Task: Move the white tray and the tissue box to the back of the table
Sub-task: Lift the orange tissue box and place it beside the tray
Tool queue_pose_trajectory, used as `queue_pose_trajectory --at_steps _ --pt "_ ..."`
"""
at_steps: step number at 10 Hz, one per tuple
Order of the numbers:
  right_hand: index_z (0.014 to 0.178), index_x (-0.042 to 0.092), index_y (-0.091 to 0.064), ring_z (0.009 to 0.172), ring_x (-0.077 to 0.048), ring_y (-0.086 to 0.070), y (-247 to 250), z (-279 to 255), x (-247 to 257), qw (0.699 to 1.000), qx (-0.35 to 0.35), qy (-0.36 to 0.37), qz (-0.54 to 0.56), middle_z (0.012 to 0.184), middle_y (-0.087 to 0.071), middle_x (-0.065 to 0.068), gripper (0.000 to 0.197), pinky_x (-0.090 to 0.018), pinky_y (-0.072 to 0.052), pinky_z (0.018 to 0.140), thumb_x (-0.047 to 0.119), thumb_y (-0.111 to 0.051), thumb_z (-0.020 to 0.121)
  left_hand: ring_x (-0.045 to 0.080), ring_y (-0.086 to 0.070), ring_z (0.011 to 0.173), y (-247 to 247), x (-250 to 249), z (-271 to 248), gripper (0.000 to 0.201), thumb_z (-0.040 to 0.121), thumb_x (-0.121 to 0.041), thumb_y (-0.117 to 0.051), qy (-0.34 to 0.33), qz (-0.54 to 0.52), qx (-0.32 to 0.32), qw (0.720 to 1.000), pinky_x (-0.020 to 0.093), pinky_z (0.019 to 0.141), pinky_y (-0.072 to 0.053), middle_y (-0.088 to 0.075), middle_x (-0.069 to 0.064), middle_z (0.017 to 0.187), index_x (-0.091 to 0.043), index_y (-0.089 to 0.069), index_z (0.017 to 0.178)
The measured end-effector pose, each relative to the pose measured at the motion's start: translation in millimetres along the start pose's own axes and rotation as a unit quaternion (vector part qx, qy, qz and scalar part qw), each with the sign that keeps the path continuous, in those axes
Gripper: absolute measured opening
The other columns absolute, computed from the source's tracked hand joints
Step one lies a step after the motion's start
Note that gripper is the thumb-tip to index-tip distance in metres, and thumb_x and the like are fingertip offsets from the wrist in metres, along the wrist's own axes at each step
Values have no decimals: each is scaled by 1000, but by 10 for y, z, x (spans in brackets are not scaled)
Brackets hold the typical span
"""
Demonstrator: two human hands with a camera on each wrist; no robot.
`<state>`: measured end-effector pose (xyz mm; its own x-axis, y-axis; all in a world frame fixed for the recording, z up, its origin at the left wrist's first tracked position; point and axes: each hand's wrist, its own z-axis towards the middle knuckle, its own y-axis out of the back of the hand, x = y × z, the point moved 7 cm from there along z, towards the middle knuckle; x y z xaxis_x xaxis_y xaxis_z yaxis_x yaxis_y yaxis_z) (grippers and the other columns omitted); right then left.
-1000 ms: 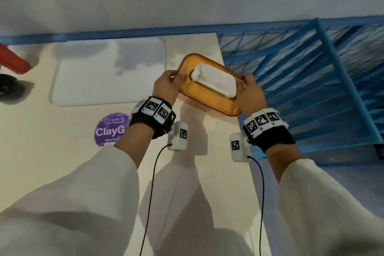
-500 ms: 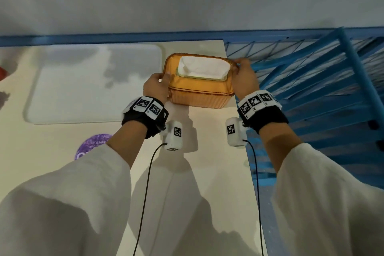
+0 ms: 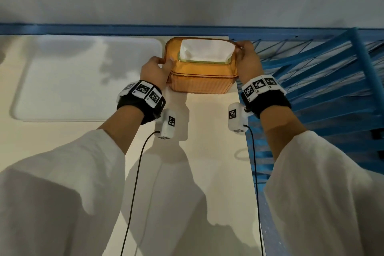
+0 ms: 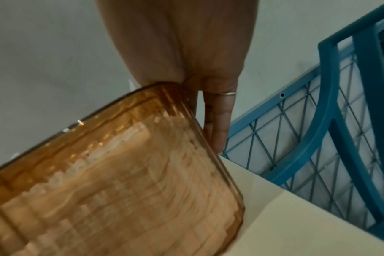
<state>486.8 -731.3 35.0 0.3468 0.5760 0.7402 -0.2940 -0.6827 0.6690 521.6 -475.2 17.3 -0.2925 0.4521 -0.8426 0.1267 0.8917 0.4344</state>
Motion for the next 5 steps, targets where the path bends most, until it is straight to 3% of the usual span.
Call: queue_pose_trajectory --at_steps 2,3,4,5 --pt "120 11 -45 106 -28 -56 -8 67 10 1000 -3 3 -1 118 -61 -17 28 -27 -37 85 21 -32 97 37 -65 91 2 -1 43 53 80 -48 -51 -4 1 -6 1000 48 83 -57 -64 22 111 -5 -54 113" --pt "119 11 -46 104 -27 -56 -1 47 17 1000 0 -3 10 117 -61 -17 27 -28 -41 86 22 -33 97 36 -65 92 5 -17 24 50 83 -44 -50 -6 7 -14 1000 47 84 -56 -64 21 111 -4 -54 113" --pt "118 12 -48 106 -29 -58 7 37 39 1000 -4 -2 25 116 -62 -17 28 -36 -46 91 23 -34 97 35 -63 97 -6 -10 24 49 85 -43 -49 -20 22 -20 999 44 88 -54 -63 21 114 -3 -54 114" --pt "127 14 -44 115 -29 -54 47 -8 50 1000 -9 3 30 126 -58 -16 34 -35 -42 97 27 -32 98 36 -62 99 23 44 47 60 81 -55 -44 -8 2 -24 1000 45 89 -54 -63 20 115 -6 -53 115"
